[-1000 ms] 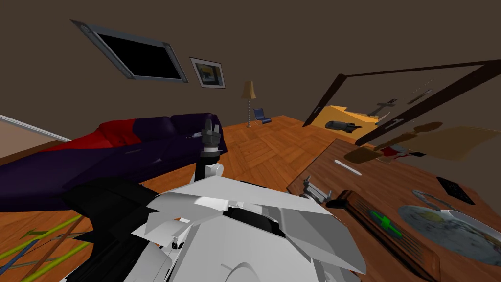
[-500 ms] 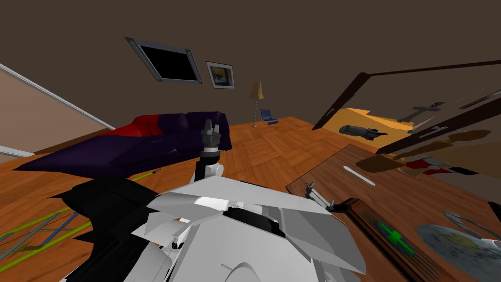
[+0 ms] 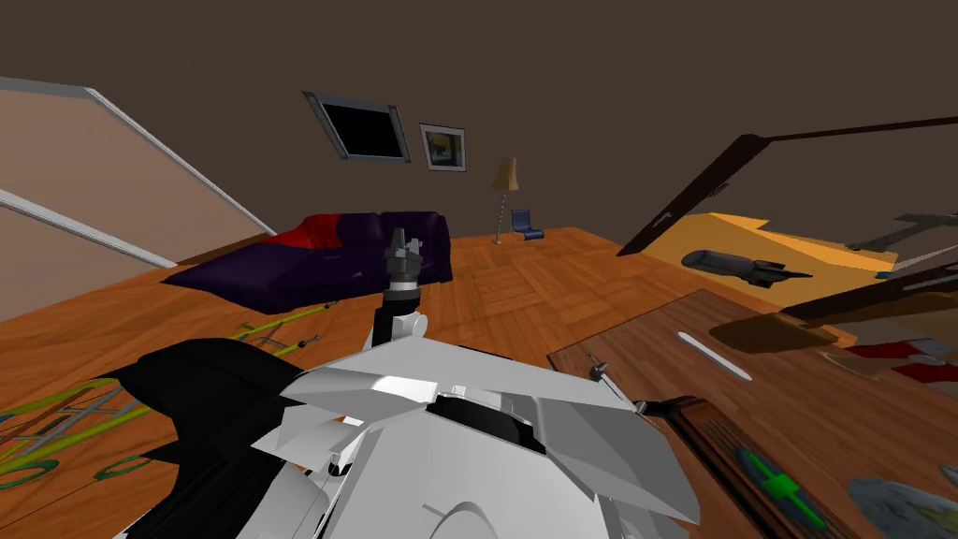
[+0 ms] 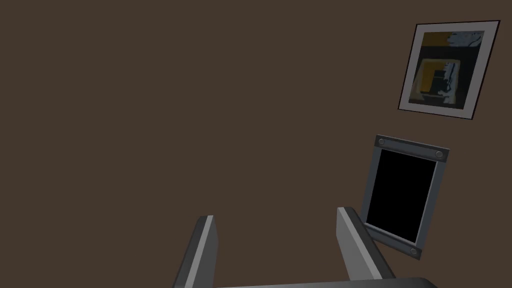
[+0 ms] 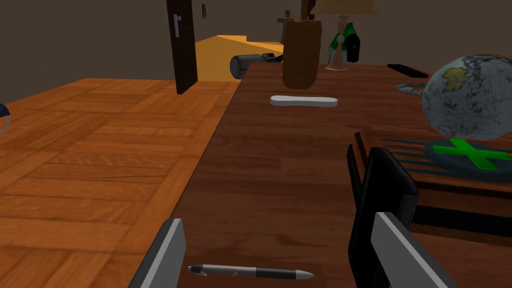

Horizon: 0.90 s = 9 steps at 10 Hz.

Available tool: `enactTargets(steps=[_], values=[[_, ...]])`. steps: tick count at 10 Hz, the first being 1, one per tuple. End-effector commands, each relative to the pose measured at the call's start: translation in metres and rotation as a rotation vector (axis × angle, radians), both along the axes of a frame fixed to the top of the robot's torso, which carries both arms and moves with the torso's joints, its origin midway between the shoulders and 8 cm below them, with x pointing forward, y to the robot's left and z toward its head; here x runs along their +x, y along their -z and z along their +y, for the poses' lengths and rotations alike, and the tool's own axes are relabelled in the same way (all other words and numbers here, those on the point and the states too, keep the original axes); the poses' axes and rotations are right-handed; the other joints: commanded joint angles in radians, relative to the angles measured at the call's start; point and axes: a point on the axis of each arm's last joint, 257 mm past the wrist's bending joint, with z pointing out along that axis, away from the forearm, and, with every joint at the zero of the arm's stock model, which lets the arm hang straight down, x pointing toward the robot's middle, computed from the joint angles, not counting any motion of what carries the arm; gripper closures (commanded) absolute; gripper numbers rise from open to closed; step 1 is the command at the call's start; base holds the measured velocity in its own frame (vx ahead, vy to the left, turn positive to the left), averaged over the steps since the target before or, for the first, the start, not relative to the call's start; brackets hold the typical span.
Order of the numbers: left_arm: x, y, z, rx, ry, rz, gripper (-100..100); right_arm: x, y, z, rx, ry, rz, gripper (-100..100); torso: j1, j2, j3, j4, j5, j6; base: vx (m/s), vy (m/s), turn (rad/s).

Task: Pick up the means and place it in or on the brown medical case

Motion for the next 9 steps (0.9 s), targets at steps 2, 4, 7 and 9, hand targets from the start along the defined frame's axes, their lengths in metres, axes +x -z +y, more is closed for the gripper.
enactTargets(steps=[2, 4, 7, 9], values=[[0.0, 0.0, 0.0, 0.0, 0.0, 0.0, 0, -0.02, 0.016, -0.01, 0.036, 0.068, 0.002, -100, -0.002, 0.0, 0.0, 0.0, 0.0, -0.001, -0.095, -0.09, 0.288], [0.0, 0.0, 0.0, 0.0, 0.0, 0.0, 0, -0.037, 0.027, -0.016, 0.06, 0.122, 0.005, -100, -0.001, 0.0, 0.0, 0.0, 0.0, 0.0, -0.09, -0.072, 0.219], [0.0, 0.0, 0.0, 0.0, 0.0, 0.0, 0, -0.068, 0.044, -0.027, 0.095, 0.22, 0.008, -100, -0.002, 0.002, 0.001, 0.0, 0.0, 0.0, -0.118, -0.076, 0.298], [0.0, 0.0, 0.0, 0.0, 0.0, 0.0, 0, -0.093, 0.056, -0.033, 0.116, 0.298, 0.01, -100, -0.003, -0.002, -0.001, 0.0, -0.001, 0.0, -0.079, -0.088, 0.265]])
